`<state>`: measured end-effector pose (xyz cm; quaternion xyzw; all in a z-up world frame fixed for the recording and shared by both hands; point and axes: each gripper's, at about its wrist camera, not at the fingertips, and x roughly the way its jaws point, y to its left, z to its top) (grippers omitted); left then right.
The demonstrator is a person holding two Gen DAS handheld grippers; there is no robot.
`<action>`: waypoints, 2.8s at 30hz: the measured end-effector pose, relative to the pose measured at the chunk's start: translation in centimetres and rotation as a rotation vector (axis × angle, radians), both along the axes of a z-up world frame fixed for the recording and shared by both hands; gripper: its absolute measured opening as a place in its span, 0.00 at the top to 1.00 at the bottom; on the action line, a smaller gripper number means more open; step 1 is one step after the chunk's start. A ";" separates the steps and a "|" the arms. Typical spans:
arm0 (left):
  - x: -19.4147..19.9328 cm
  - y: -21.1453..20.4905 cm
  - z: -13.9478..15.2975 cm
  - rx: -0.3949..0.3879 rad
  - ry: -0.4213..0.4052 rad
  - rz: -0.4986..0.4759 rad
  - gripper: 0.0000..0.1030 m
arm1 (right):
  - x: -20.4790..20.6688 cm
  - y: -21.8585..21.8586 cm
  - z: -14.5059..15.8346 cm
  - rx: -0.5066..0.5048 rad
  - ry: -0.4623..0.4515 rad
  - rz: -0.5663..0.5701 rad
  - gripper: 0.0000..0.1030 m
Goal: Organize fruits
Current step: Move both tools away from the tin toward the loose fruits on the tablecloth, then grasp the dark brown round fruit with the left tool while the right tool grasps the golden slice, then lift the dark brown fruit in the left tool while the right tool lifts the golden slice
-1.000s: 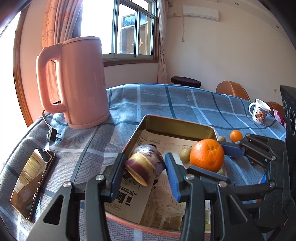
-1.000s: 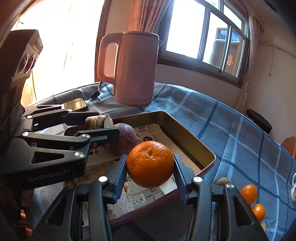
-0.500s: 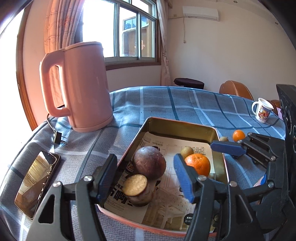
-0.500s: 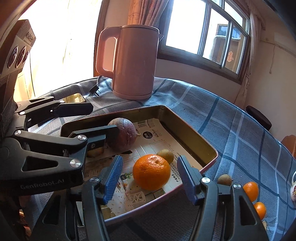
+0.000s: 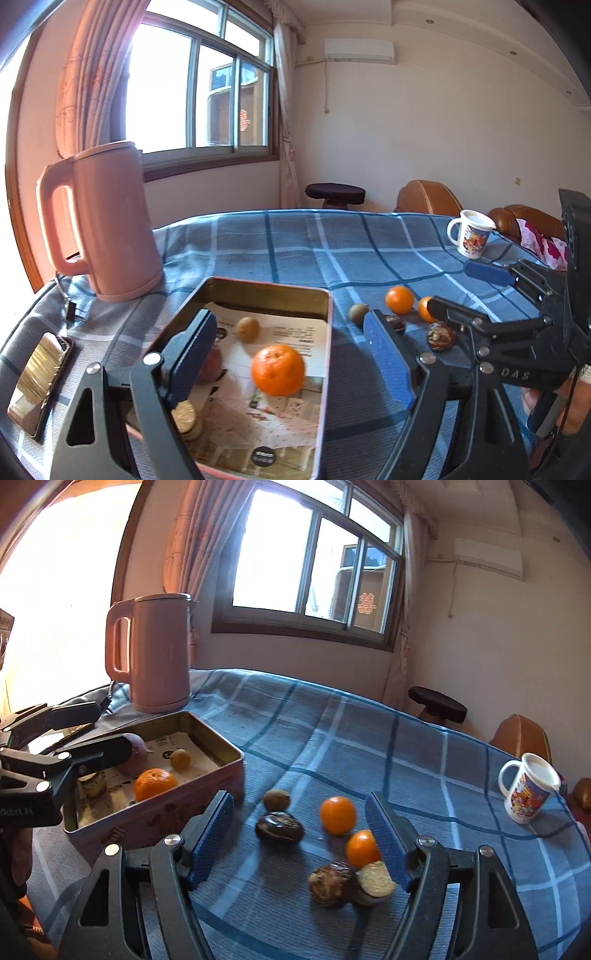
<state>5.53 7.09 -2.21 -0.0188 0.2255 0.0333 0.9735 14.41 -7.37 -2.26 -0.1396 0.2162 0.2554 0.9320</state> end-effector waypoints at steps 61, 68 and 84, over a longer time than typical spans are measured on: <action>7.9 -8.2 -3.1 -0.082 0.181 -0.216 0.62 | 5.9 -4.4 -4.3 -0.038 0.315 -0.071 0.54; 7.6 -8.3 -3.0 -0.076 0.167 -0.207 0.62 | 6.3 -4.0 -5.0 -0.052 0.366 -0.044 0.64; 6.7 -8.5 -2.4 -0.039 0.108 -0.186 0.62 | 4.5 -5.2 -3.0 0.041 0.248 -0.018 0.65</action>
